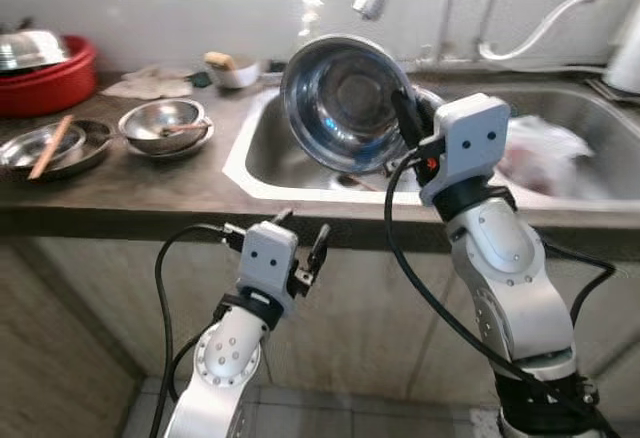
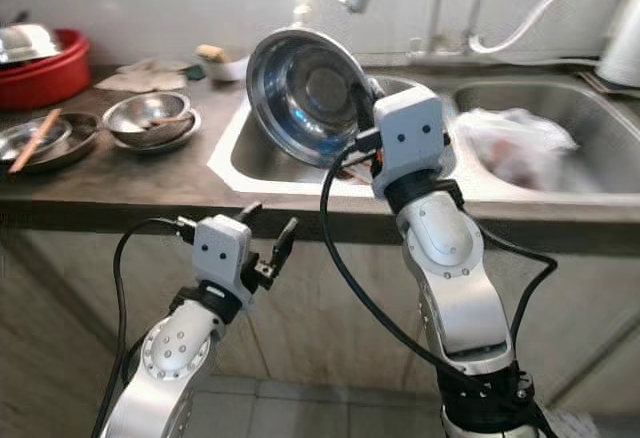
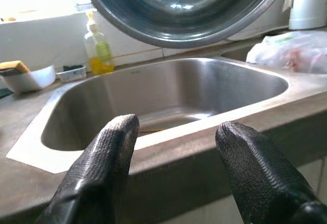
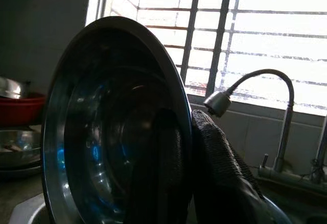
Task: Kitchen organization
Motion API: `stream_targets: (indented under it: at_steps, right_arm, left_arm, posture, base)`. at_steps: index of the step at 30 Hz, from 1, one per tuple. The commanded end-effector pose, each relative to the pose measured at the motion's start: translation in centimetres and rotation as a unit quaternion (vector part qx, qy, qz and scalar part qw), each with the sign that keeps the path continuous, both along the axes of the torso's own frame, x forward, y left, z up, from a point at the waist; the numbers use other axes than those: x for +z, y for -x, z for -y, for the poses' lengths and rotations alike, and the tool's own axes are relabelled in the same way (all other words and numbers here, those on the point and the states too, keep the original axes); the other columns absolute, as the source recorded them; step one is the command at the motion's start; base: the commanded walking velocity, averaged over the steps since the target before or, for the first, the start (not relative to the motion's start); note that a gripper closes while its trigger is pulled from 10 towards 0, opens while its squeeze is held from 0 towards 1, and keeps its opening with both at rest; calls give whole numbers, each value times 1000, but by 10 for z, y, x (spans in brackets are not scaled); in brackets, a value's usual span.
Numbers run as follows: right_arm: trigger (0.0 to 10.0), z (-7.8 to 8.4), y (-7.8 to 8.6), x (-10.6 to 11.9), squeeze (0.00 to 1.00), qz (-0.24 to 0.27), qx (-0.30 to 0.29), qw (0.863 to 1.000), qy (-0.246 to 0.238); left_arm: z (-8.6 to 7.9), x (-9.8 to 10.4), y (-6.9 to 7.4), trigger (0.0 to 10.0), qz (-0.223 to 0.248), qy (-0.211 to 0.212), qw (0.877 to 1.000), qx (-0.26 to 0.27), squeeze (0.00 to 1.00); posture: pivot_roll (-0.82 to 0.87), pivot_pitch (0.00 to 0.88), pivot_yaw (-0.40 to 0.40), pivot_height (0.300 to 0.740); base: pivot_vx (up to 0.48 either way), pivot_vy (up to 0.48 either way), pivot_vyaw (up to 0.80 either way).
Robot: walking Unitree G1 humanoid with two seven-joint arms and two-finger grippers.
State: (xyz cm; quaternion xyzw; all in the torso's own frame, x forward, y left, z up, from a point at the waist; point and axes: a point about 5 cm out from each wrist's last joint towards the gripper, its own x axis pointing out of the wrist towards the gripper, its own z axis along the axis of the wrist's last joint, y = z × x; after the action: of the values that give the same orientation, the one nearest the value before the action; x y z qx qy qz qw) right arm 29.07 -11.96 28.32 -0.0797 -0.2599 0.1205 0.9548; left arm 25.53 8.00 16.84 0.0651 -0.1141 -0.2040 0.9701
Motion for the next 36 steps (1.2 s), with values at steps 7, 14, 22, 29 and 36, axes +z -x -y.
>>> stream_targets:
  at_steps: [7,14,22,29,36]
  right_arm:
    - [10000,22,-9,-9,0,-32,-52,998,-4]
    - [10000,29,-20,-31,0,-116,-69,991,22]
    - [10000,31,-30,-32,0,-158,-61,986,9]
    - [10000,35,-38,-26,0,-182,-67,981,-2]
    - [10000,38,-45,-25,0,-209,-65,976,1]
  left_arm:
    - [3,1,1,10000,-1,-1,1000,-6,0]
    - [4,1,1,10000,-2,-2,1000,-9,0]
    - [5,0,1,10000,-3,-3,1000,-12,0]
    - [7,-1,2,10000,-4,-2,1000,-16,0]
    - [8,-4,8,10000,-1,-14,1000,-25,0]
  posture:
    - [88,63,12,740]
    - [86,65,17,740]
    - [88,57,16,740]
    - [87,51,14,740]
    - [84,48,18,740]
  base:
    - [370,0,0]
    - [370,0,0]
    - [368,0,0]
    - [368,0,0]
    - [308,0,0]
